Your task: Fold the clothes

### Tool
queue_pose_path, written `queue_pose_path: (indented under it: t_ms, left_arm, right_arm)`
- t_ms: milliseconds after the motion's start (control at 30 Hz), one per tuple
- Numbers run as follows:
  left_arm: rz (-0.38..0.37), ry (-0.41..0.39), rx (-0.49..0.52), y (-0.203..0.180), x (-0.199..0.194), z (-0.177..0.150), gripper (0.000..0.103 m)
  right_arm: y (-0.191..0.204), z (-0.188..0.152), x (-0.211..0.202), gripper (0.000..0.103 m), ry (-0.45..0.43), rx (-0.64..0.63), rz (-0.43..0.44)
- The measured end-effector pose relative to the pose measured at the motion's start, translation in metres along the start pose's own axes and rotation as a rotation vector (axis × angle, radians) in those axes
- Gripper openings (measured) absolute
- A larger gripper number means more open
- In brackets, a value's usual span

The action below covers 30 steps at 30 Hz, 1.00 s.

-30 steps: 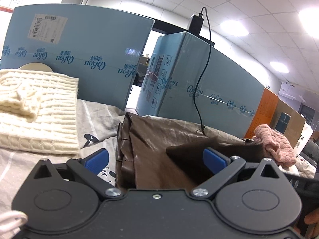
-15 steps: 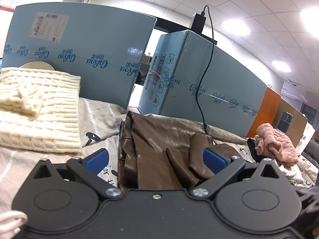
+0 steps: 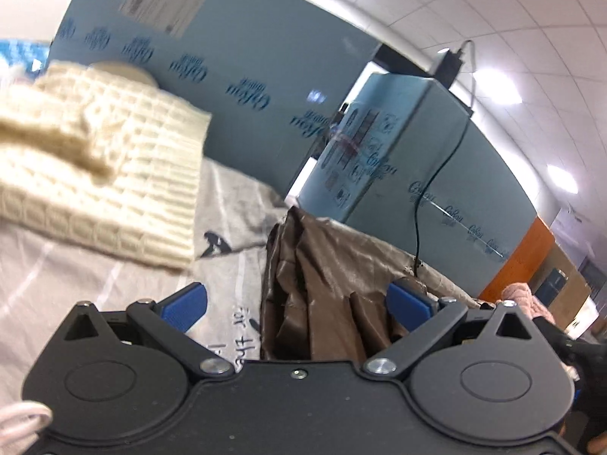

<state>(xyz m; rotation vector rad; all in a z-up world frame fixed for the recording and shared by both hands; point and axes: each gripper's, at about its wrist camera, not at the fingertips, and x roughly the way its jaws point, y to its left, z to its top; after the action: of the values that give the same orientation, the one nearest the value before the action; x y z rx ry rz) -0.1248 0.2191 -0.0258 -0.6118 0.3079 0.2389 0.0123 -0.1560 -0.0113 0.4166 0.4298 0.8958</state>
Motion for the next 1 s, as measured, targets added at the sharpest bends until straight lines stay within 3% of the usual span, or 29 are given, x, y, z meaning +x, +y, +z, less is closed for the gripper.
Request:
queue_pose_path:
  t_ms: [167,400,600,700,800,933,1000]
  left_arm:
    - [-0.046,0.058,-0.042,0.004,0.008,-0.001,0.103]
    - [-0.104,0.142,-0.064,0.004,0.016,-0.004,0.103]
    - [-0.106,0.182,-0.098,0.006,0.017,-0.003,0.103]
    - [-0.124,0.242,-0.199,0.015,0.009,0.005,0.103]
    - [-0.204,0.290,-0.283,0.020,-0.006,0.008,0.103]
    - [-0.287,0.377,-0.325,0.014,-0.019,0.001,0.103]
    - [-0.266,0.400,-0.315,0.009,-0.022,-0.003,0.103]
  right_arm:
    - [-0.029,0.006,0.003,0.084,0.014,0.169,-0.148]
    - [-0.043,0.005,0.008,0.084,0.061,0.232,-0.226]
    - [-0.056,0.003,0.013,0.084,0.113,0.314,-0.241]
    - [-0.059,0.002,0.015,0.084,0.120,0.336,-0.233]
    - [-0.059,0.001,0.017,0.085,0.124,0.343,-0.220]
    - [-0.058,0.001,0.018,0.085,0.130,0.336,-0.219]
    - [-0.057,0.001,0.018,0.085,0.129,0.336,-0.220]
